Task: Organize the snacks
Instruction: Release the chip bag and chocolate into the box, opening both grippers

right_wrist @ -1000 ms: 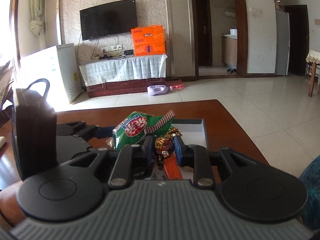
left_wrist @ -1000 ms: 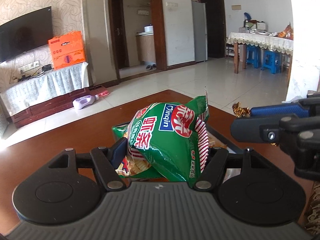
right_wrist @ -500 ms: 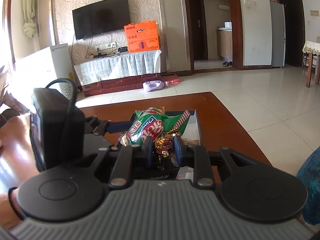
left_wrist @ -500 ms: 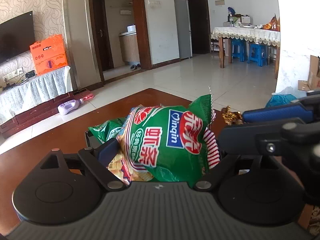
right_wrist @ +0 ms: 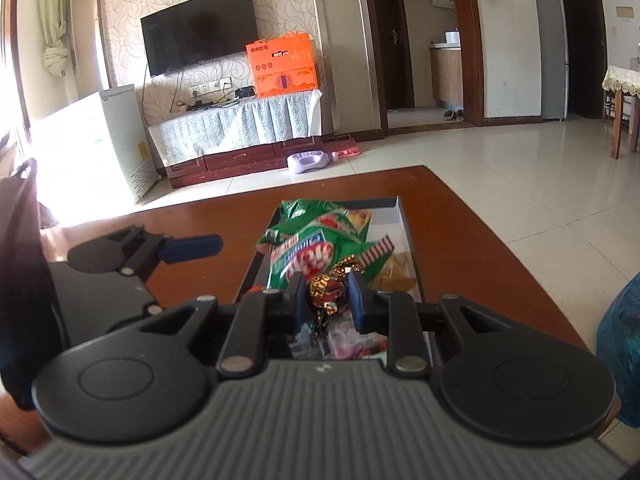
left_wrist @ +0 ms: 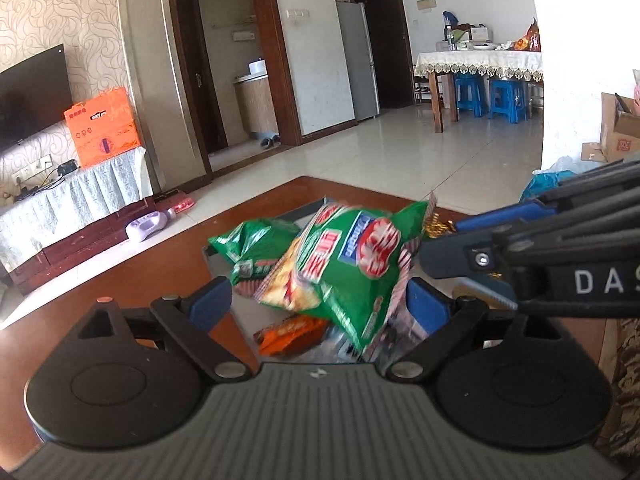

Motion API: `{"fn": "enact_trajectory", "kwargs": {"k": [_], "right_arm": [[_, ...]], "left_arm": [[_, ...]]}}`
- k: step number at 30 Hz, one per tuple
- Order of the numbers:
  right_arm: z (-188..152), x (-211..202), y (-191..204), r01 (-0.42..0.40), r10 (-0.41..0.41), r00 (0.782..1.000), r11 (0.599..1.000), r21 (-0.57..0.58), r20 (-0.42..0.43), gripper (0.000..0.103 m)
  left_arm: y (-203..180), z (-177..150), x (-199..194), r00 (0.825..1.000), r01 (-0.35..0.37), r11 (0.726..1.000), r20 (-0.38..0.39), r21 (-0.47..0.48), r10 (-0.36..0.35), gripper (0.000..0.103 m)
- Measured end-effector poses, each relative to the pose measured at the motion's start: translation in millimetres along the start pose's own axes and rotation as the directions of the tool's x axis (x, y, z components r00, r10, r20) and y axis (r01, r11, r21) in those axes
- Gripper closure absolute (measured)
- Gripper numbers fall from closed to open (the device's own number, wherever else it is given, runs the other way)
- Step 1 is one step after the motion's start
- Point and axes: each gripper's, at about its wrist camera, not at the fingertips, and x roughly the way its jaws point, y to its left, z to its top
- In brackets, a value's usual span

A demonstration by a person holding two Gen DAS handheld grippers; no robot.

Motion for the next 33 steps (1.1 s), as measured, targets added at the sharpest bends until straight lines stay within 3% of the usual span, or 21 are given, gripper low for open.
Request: {"fn": "enact_trajectory", "kwargs": {"k": [11, 22, 27, 33], "right_arm": [[-14.6, 20.8, 12.5, -0.011, 0.010, 0.997, 1.000, -0.007, -0.076, 0.077], [-27.3, 48.7, 27.3, 0.016, -0.020, 0.985, 0.999, -0.028, -0.173, 0.074], [-30.7, 31.9, 31.4, -0.016, 0.011, 0.992, 0.999, -0.041, -0.124, 0.042], [-32.0, -9.8, 33.2, -0.021, 0.020, 0.998, 1.000, -0.015, -0.057, 0.034]], "left_arm": [[15.3, -39.4, -34.5, 0.996, -0.054, 0.998, -0.075, 0.032, 0.057, 0.007], [31.6, -59.5, -65.8, 0.993, -0.075, 0.997, -0.097, -0.016, 0.073, 0.007], [26.3, -58.7, -78.8, 0.992, -0.079, 0.995, -0.099, -0.054, 0.074, 0.007], [18.1, -46.7, -94.1, 0.992, -0.095, 0.984, -0.103, -0.151, 0.080, 0.007]]}}
